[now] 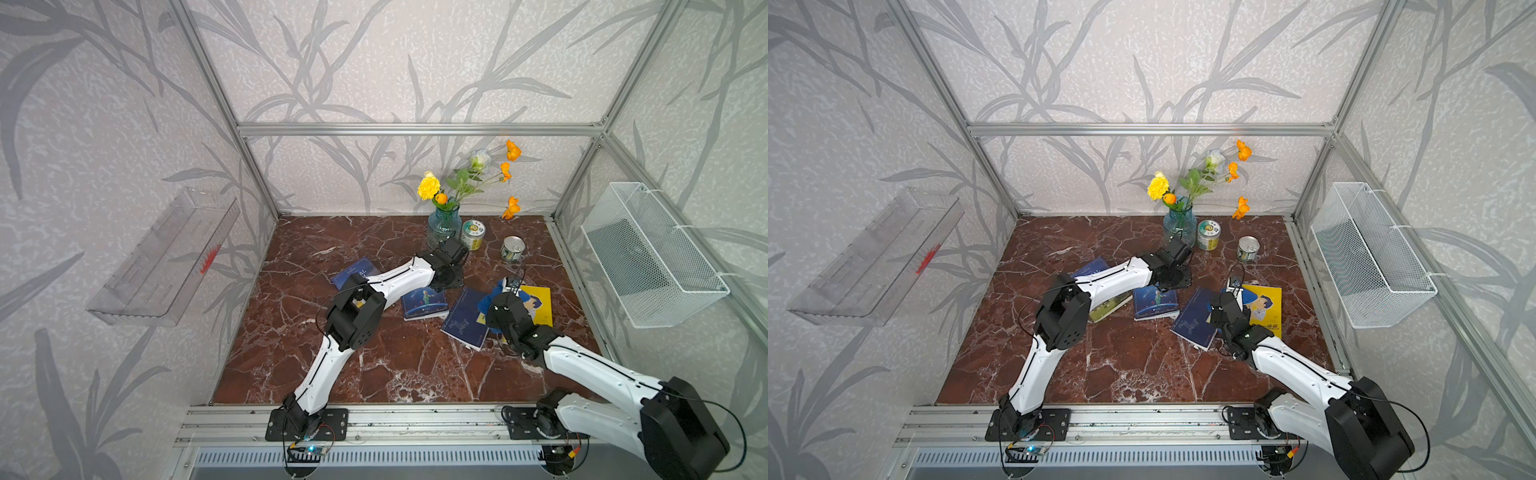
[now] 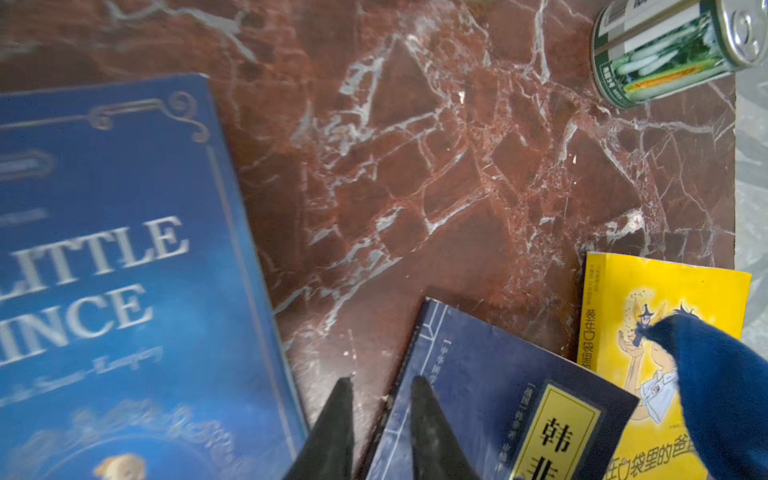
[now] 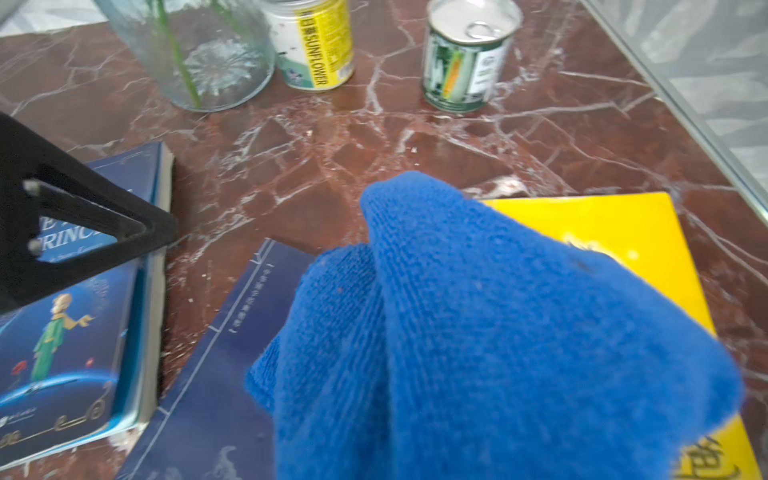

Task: Wipe the cover of the book
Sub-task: Move the book to the center of the board.

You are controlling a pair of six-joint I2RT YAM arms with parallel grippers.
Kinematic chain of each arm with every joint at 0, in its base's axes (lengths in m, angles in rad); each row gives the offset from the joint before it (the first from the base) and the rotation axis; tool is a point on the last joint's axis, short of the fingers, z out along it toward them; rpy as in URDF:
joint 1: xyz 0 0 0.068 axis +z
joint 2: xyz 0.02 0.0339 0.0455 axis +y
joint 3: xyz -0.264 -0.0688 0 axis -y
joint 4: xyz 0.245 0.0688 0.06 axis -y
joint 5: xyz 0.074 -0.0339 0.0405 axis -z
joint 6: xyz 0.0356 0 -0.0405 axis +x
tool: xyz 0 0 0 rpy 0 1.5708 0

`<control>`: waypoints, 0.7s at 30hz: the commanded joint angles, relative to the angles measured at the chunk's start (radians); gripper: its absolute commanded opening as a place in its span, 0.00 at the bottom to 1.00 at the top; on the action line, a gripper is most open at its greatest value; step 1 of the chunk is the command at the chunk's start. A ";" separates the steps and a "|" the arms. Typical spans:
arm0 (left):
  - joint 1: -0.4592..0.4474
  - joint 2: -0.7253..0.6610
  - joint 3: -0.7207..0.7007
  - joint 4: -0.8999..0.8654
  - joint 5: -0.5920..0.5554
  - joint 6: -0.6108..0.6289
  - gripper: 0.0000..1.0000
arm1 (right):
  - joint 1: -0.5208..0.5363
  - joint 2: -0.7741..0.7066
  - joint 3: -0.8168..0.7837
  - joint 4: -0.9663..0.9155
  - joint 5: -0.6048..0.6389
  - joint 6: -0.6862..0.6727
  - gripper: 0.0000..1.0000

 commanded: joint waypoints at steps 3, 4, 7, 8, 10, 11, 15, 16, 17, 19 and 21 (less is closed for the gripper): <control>-0.024 0.103 0.113 -0.134 0.015 -0.020 0.25 | -0.010 -0.066 -0.026 0.083 0.060 0.031 0.13; -0.024 0.110 0.113 -0.141 0.007 -0.021 0.25 | -0.012 -0.062 -0.024 0.084 0.052 0.030 0.13; -0.024 0.107 0.085 -0.147 -0.009 -0.017 0.25 | -0.012 -0.032 -0.009 0.083 0.029 0.021 0.13; -0.022 0.101 0.073 -0.151 -0.014 -0.013 0.25 | -0.014 -0.019 -0.003 0.082 0.027 0.020 0.13; -0.021 0.083 0.045 -0.153 -0.024 0.003 0.25 | -0.014 0.010 0.015 0.073 0.020 0.018 0.13; -0.021 0.075 0.030 -0.152 -0.032 0.013 0.25 | -0.015 0.023 0.022 0.071 0.012 0.016 0.13; -0.009 0.037 -0.047 -0.153 -0.046 0.049 0.25 | -0.014 0.071 0.052 0.065 -0.035 0.002 0.13; -0.005 0.024 -0.074 -0.153 -0.047 0.055 0.24 | -0.014 0.085 0.057 0.065 -0.043 -0.001 0.13; 0.000 0.009 -0.101 -0.150 -0.044 0.058 0.24 | -0.014 0.097 0.063 0.063 -0.051 -0.005 0.13; 0.012 -0.028 -0.169 -0.126 -0.029 0.072 0.24 | -0.014 0.130 0.083 0.054 -0.067 -0.013 0.13; 0.023 -0.065 -0.240 -0.094 -0.025 0.092 0.24 | -0.015 0.158 0.112 0.032 -0.085 -0.019 0.13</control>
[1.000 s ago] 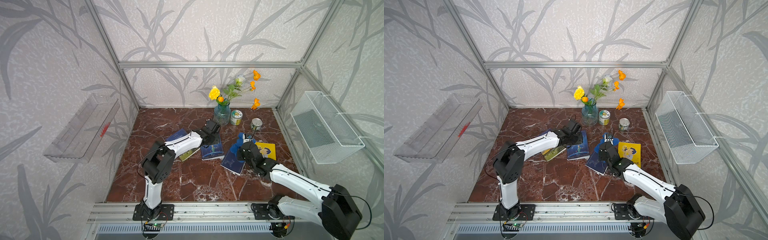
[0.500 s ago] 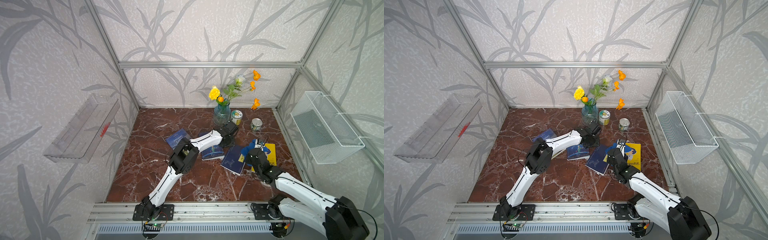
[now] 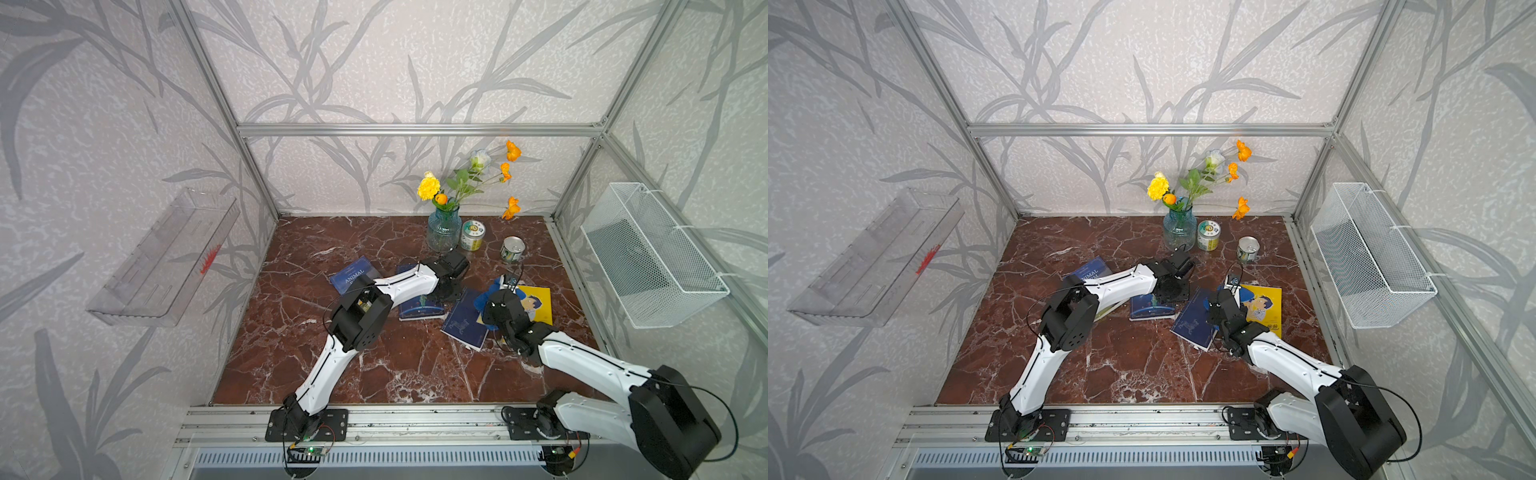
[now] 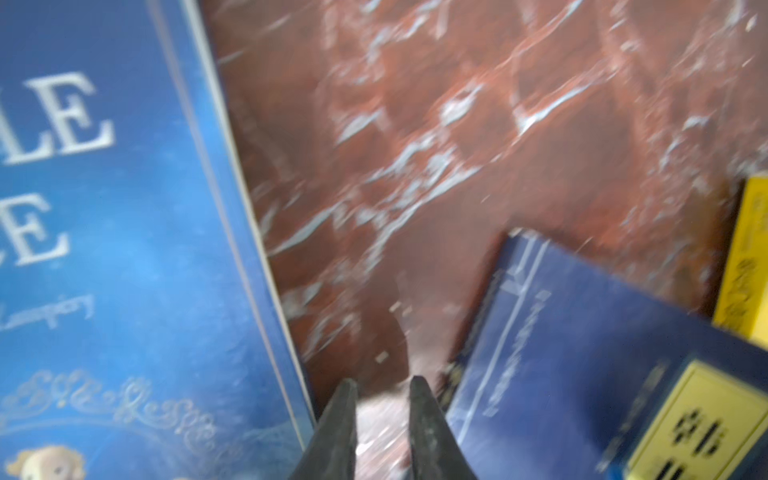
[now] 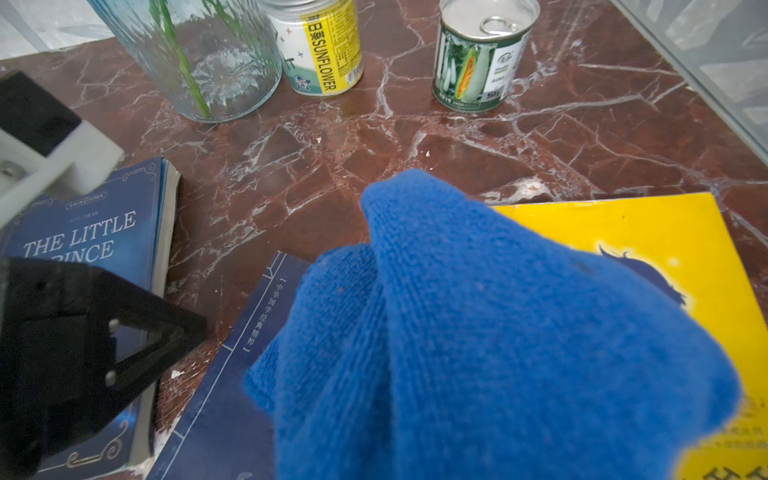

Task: Wipe the cover of the book
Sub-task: Move the book to the center of the board, then adjust the book at the center of the board.

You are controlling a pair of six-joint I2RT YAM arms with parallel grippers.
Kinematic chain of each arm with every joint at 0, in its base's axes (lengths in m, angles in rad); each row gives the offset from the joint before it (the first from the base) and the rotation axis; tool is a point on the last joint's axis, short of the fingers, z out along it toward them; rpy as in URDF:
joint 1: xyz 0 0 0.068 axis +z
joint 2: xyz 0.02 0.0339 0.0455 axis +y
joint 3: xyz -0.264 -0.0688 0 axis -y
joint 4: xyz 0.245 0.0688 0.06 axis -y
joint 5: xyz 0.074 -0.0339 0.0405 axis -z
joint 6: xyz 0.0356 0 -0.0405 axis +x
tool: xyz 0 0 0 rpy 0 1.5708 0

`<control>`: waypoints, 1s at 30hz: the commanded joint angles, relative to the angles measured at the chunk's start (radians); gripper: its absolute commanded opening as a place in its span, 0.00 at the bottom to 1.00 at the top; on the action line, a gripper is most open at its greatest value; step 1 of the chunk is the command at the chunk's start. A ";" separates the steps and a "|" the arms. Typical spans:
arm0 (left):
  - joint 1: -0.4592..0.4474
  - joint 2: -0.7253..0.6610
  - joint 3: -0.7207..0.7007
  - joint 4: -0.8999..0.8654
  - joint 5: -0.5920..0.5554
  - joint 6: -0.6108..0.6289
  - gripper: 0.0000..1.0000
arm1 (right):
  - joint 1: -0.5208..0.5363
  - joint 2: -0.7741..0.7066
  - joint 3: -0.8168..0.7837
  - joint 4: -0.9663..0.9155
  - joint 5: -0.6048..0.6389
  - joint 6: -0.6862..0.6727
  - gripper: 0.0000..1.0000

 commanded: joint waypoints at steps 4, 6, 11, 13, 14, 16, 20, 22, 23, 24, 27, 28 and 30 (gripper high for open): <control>0.064 -0.091 -0.200 -0.025 0.023 0.065 0.24 | -0.004 0.075 0.079 -0.036 -0.083 -0.049 0.13; 0.086 -0.128 -0.263 0.011 0.055 0.075 0.24 | -0.005 0.090 0.100 -0.061 -0.105 -0.063 0.13; 0.113 -0.202 -0.337 0.060 0.083 0.094 0.24 | -0.016 0.098 0.210 -0.309 -0.142 0.004 0.13; 0.110 -0.235 -0.375 0.125 0.116 0.087 0.24 | -0.031 0.074 0.236 -0.427 -0.194 0.066 0.14; 0.109 -0.251 -0.395 0.160 0.138 0.087 0.25 | -0.038 0.057 0.235 -0.458 -0.226 0.090 0.15; 0.103 -0.284 -0.448 0.250 0.171 0.089 0.26 | -0.054 0.014 0.216 -0.497 -0.278 0.134 0.16; 0.098 -0.330 -0.555 0.400 0.230 0.107 0.28 | -0.121 -0.025 0.185 -0.552 -0.336 0.164 0.16; 0.096 -0.353 -0.597 0.442 0.237 0.110 0.28 | -0.155 -0.013 0.163 -0.557 -0.363 0.172 0.16; 0.094 -0.363 -0.615 0.463 0.239 0.108 0.28 | -0.157 -0.003 0.152 -0.547 -0.370 0.174 0.17; 0.091 -0.373 -0.630 0.480 0.244 0.109 0.28 | -0.158 0.010 0.140 -0.529 -0.383 0.177 0.17; 0.080 -0.396 -0.633 0.468 0.229 0.123 0.29 | -0.158 0.079 0.104 -0.436 -0.437 0.190 0.18; 0.076 -0.402 -0.628 0.458 0.220 0.128 0.29 | -0.158 0.119 0.104 -0.416 -0.452 0.193 0.18; 0.072 -0.409 -0.629 0.449 0.201 0.137 0.29 | -0.158 0.202 0.126 -0.410 -0.480 0.190 0.19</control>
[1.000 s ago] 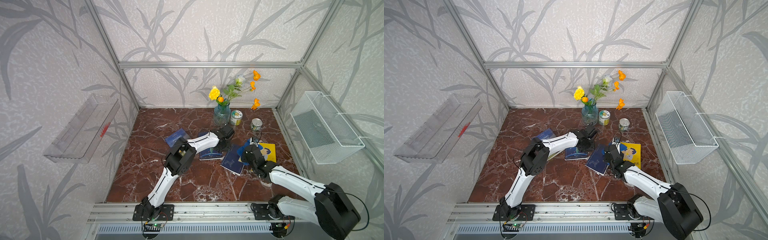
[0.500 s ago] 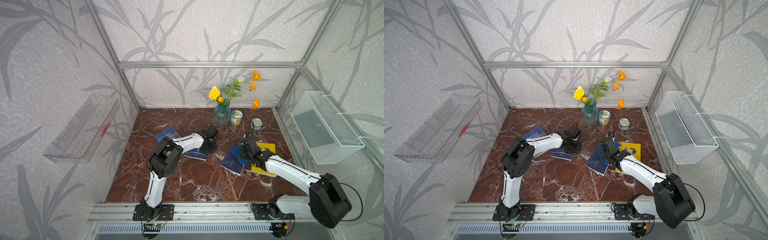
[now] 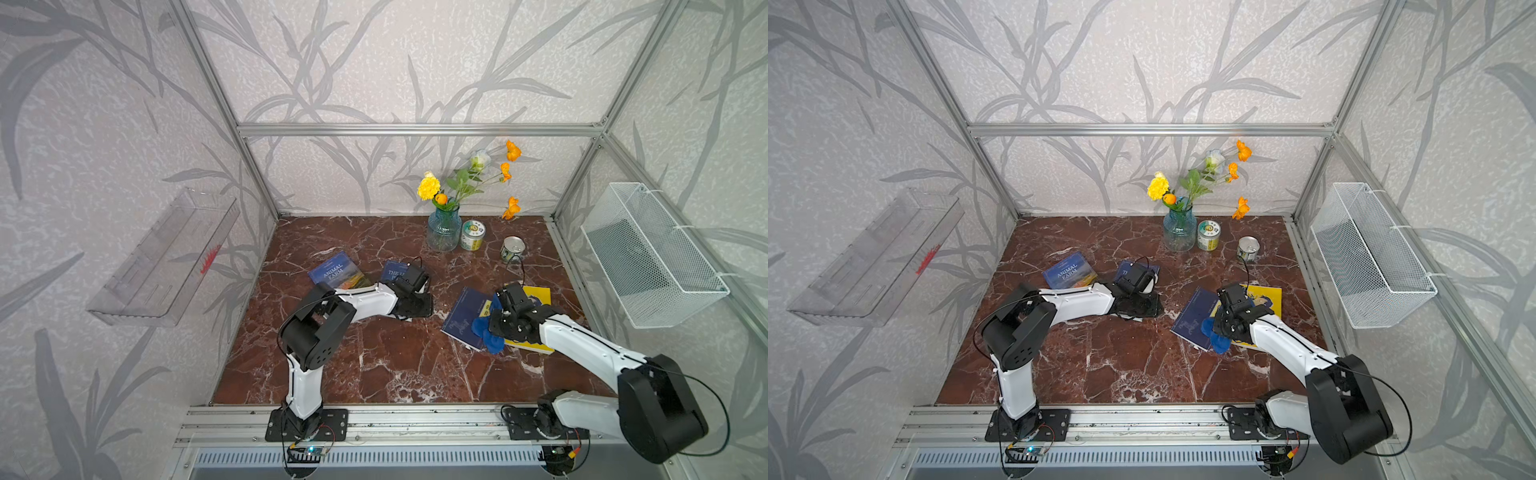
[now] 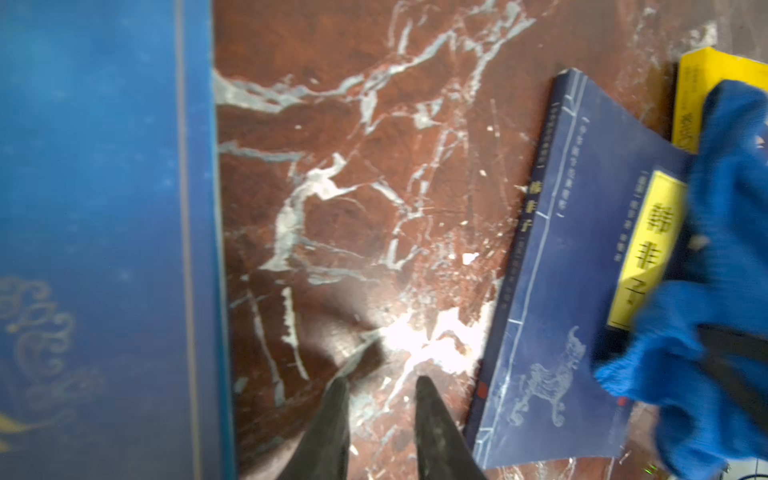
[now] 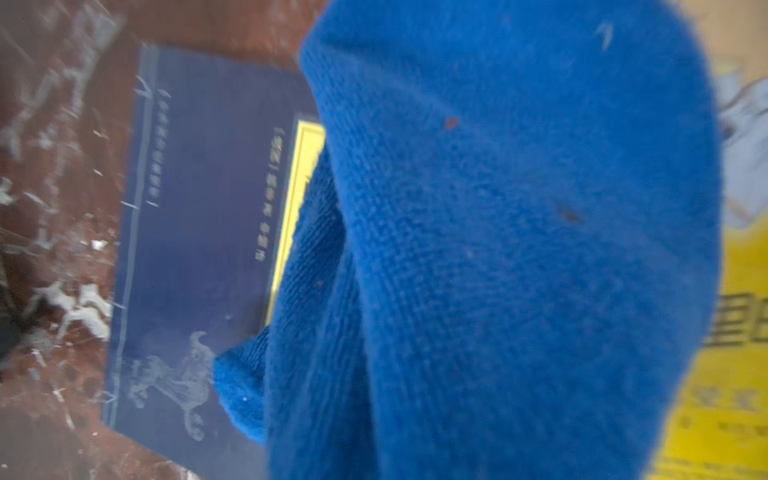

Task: Wipe the cover of the book
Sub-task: Adjust the book at the center of the board, then wipe the dirt from the cover of the book.

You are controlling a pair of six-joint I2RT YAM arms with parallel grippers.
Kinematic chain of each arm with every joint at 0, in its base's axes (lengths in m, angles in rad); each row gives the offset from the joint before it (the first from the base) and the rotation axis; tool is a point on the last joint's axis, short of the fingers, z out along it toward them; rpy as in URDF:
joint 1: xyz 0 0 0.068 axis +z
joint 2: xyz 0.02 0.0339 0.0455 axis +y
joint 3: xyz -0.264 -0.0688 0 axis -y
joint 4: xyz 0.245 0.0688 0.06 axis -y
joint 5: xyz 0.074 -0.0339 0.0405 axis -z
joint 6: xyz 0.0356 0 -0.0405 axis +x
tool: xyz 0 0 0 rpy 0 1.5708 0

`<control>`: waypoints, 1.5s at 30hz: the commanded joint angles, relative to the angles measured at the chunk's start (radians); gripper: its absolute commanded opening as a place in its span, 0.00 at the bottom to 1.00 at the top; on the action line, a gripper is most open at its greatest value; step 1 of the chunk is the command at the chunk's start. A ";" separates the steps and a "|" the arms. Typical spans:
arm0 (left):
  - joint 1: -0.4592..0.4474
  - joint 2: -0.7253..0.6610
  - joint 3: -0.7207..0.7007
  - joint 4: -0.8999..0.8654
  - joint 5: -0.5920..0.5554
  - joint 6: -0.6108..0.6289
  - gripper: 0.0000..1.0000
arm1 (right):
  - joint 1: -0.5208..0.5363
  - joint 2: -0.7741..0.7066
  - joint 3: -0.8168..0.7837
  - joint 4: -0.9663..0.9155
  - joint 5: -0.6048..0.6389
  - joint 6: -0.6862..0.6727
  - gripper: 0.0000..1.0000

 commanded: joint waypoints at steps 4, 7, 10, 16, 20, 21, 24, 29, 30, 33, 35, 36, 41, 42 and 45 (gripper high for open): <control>-0.011 -0.041 -0.007 0.022 -0.026 0.036 0.29 | 0.014 0.234 0.072 0.080 -0.149 -0.004 0.19; -0.011 -0.020 0.008 0.019 -0.016 0.038 0.29 | 0.053 0.286 0.146 0.054 -0.118 -0.030 0.19; -0.011 0.006 0.019 0.015 -0.008 0.040 0.29 | 0.068 0.327 0.217 0.025 -0.108 -0.045 0.19; -0.011 0.069 0.056 0.000 0.040 0.022 0.29 | 0.070 0.350 0.330 -0.044 -0.051 -0.096 0.19; -0.012 0.077 0.069 -0.022 0.020 0.020 0.29 | 0.057 0.336 0.385 -0.101 -0.032 -0.120 0.19; -0.011 0.073 0.069 -0.030 0.007 0.020 0.28 | 0.055 0.327 0.394 -0.113 -0.026 -0.126 0.19; -0.011 0.055 0.061 -0.042 -0.039 0.028 0.31 | 0.055 0.285 0.398 -0.141 0.006 -0.141 0.19; -0.009 0.036 0.060 -0.060 -0.117 0.065 0.36 | 0.054 0.210 0.382 -0.157 0.006 -0.175 0.18; -0.008 0.035 0.060 -0.063 -0.127 0.073 0.36 | 0.055 0.198 0.380 -0.161 0.003 -0.179 0.18; -0.008 0.030 0.062 -0.065 -0.156 0.097 0.40 | 0.055 0.171 0.373 -0.166 -0.010 -0.182 0.17; -0.007 0.030 0.076 -0.080 -0.193 0.124 0.42 | 0.055 0.158 0.366 -0.166 -0.011 -0.181 0.17; -0.006 0.028 0.081 -0.088 -0.204 0.132 0.43 | 0.055 0.154 0.361 -0.163 -0.008 -0.179 0.17; 0.006 0.043 0.094 -0.084 -0.218 0.138 0.44 | 0.054 0.134 0.350 -0.168 -0.001 -0.180 0.17; 0.007 0.055 0.105 -0.095 -0.215 0.137 0.44 | 0.054 0.128 0.351 -0.172 0.002 -0.183 0.16; 0.007 0.070 0.117 -0.104 -0.204 0.136 0.44 | 0.055 0.107 0.355 -0.186 0.016 -0.194 0.16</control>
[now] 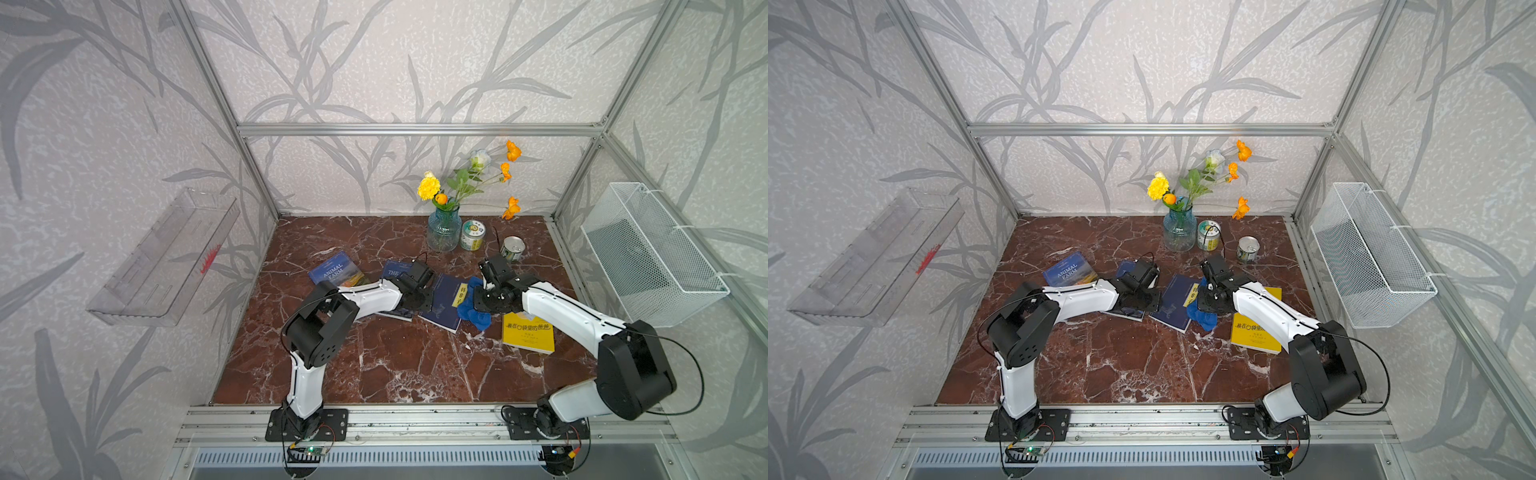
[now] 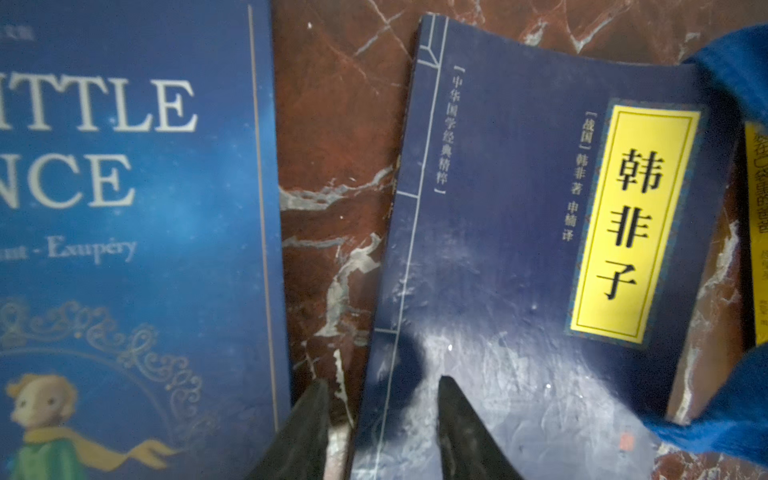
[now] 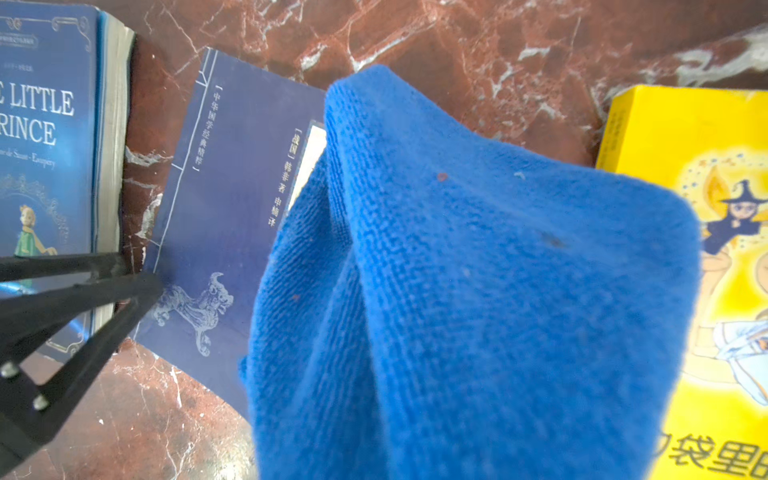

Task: Wipe the cover of the book
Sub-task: Wipe the dirt from the cover of the book.

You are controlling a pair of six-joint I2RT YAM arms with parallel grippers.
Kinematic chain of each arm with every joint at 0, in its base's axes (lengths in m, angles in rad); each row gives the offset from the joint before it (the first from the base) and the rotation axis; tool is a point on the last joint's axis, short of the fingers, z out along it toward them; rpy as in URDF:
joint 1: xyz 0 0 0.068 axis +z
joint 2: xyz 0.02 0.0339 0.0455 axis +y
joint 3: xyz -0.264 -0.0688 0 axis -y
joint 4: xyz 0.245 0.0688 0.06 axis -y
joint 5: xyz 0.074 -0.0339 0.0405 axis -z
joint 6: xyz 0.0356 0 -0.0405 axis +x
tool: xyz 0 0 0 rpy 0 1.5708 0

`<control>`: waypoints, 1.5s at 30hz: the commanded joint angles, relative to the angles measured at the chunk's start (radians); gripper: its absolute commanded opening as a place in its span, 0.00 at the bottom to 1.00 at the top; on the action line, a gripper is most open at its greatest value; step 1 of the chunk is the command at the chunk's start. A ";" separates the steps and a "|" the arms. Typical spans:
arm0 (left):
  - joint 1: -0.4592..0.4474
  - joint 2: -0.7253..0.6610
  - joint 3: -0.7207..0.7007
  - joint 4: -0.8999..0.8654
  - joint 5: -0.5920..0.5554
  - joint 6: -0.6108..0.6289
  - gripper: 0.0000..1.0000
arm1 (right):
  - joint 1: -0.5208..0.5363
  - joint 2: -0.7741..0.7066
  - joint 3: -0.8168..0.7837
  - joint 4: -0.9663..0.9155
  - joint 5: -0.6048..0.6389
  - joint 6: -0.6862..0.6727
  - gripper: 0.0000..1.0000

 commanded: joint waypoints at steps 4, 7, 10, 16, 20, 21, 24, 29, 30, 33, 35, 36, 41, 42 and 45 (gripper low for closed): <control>0.005 0.031 0.024 -0.023 0.022 0.005 0.42 | -0.004 -0.071 0.017 -0.051 0.032 -0.026 0.16; 0.003 0.048 0.024 -0.005 0.082 -0.024 0.38 | -0.002 -0.091 0.044 -0.070 0.013 -0.027 0.16; -0.004 0.072 0.029 0.004 0.120 -0.050 0.33 | 0.018 -0.113 0.072 -0.081 0.004 -0.024 0.14; -0.009 0.076 0.033 -0.005 0.125 -0.065 0.20 | 0.096 -0.080 0.090 -0.057 0.017 -0.003 0.14; -0.010 0.073 0.036 -0.023 0.115 -0.060 0.12 | 0.098 0.014 0.081 -0.033 0.011 0.020 0.14; -0.010 0.073 0.036 -0.026 0.113 -0.058 0.11 | 0.097 0.033 0.076 -0.019 0.007 0.025 0.14; -0.010 0.082 0.043 -0.036 0.105 -0.057 0.09 | 0.098 0.103 0.074 0.004 -0.002 0.039 0.14; -0.010 0.116 0.080 -0.081 0.084 -0.052 0.09 | 0.085 0.234 0.115 0.035 -0.002 0.044 0.14; -0.011 0.123 0.088 -0.088 0.082 -0.054 0.09 | 0.078 0.287 0.132 0.037 -0.005 0.044 0.14; -0.010 0.148 0.110 -0.117 0.077 -0.057 0.09 | 0.044 0.401 0.195 0.037 -0.034 0.052 0.13; -0.009 0.174 0.137 -0.148 0.074 -0.063 0.08 | 0.029 0.470 0.236 0.042 -0.057 0.056 0.13; -0.009 0.186 0.147 -0.160 0.077 -0.065 0.08 | 0.027 0.498 0.256 0.040 -0.059 0.056 0.12; -0.011 0.210 0.169 -0.174 0.096 -0.070 0.07 | 0.027 0.608 0.342 0.035 -0.067 0.056 0.12; -0.010 0.210 0.169 -0.174 0.097 -0.070 0.07 | 0.027 0.625 0.354 0.032 -0.063 0.056 0.12; -0.010 0.208 0.168 -0.175 0.093 -0.070 0.07 | 0.030 0.666 0.384 0.020 -0.061 0.054 0.11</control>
